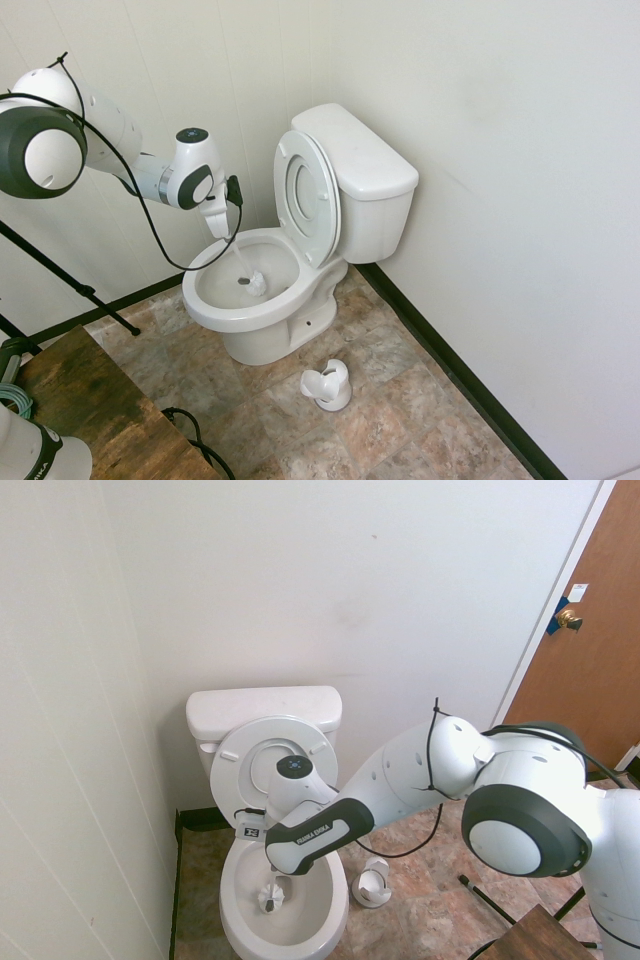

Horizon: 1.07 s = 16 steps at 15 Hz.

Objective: Clean the toilet

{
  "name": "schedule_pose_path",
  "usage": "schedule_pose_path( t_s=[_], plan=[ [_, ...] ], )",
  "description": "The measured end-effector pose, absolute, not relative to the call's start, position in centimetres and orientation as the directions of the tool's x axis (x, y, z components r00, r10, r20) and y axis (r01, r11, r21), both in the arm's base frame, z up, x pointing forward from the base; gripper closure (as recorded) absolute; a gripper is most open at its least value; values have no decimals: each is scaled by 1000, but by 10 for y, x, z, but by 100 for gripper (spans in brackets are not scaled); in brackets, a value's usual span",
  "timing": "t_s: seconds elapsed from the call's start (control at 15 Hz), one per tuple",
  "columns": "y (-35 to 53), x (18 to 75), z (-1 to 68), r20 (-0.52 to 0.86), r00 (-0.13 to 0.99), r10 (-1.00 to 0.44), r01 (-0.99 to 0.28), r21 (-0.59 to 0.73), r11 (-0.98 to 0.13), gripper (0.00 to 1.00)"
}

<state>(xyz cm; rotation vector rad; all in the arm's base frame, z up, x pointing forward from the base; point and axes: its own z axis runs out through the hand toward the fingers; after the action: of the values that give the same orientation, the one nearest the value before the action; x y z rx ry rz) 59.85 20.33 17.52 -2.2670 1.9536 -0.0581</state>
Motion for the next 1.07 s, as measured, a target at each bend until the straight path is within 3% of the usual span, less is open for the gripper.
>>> schedule_pose_path(
  t_s=[0.6,1.07],
  plan=[
    [82,587,160,-146,23,-989,-994,-110,-7,100],
    [28,617,152,-145,-78,-986,-991,-98,92,100]
  ],
)
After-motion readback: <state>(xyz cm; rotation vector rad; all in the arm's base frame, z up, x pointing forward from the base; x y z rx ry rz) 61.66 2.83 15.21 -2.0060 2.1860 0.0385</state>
